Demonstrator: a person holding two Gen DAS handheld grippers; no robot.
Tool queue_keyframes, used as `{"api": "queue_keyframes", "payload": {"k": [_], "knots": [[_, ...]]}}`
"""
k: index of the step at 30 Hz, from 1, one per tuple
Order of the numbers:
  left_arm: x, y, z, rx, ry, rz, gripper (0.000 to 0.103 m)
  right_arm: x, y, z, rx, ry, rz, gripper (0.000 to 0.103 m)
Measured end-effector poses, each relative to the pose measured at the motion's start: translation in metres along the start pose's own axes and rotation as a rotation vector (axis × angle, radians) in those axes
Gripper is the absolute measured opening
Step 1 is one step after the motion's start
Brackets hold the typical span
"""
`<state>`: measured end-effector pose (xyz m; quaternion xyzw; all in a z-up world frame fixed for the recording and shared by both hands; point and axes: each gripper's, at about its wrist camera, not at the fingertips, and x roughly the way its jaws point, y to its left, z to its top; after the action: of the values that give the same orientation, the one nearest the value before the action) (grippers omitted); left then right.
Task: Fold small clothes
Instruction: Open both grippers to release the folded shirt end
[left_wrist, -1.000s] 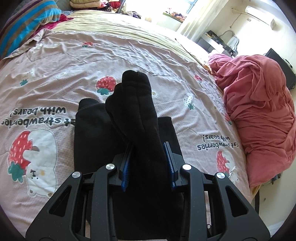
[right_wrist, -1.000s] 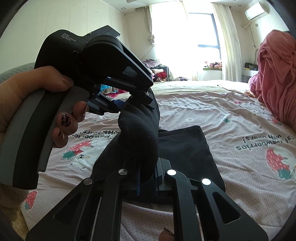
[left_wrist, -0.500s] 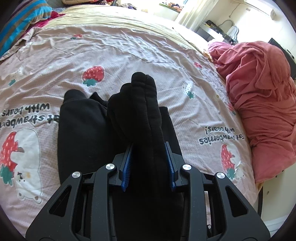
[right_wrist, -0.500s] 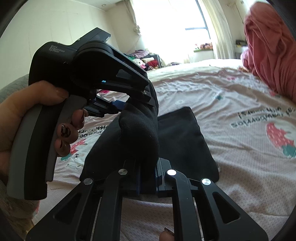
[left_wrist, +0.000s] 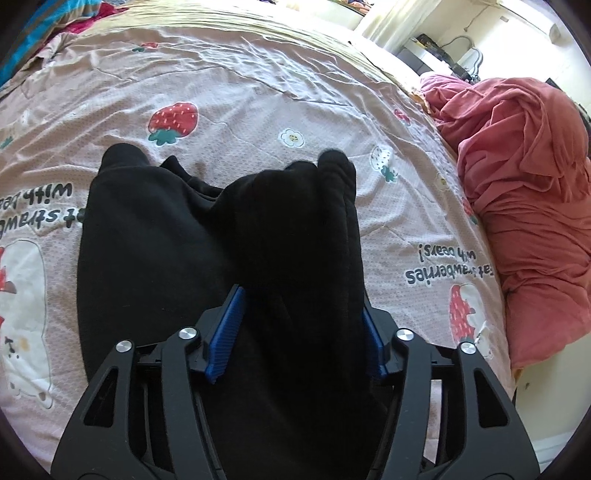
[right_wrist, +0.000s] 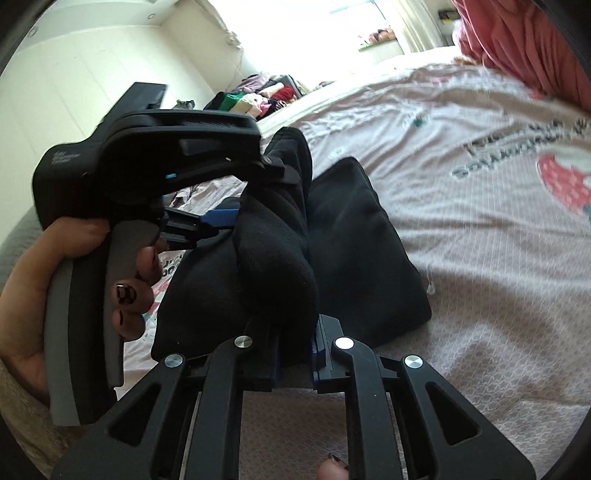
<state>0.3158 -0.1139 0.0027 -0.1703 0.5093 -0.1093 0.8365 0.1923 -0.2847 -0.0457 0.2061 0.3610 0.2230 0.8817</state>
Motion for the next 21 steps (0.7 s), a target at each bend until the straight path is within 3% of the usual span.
{"api": "queue_keyframes", "payload": {"k": [6, 9, 15, 17, 21], "knots": [[-0.015, 0.002, 0.001, -0.040, -0.037, -0.022, 0.066, 0.005, -0.010, 0.000, 0.054, 0.034, 0.008, 0.013], [-0.031, 0.008, 0.001, -0.062, -0.070, -0.034, 0.067, 0.006, -0.014, 0.001, 0.072, 0.049, 0.017, 0.015], [-0.064, 0.027, -0.006, -0.060, -0.141, 0.001, 0.072, 0.004, -0.023, 0.014, 0.101, 0.108, 0.058, 0.034], [-0.075, 0.038, -0.012, -0.059, -0.167, 0.027, 0.073, 0.003, -0.024, 0.025, 0.090, 0.144, 0.101, 0.055], [-0.086, 0.057, -0.029, -0.051, -0.193, 0.089, 0.074, 0.003, -0.024, 0.052, 0.068, 0.169, 0.113, 0.060]]}}
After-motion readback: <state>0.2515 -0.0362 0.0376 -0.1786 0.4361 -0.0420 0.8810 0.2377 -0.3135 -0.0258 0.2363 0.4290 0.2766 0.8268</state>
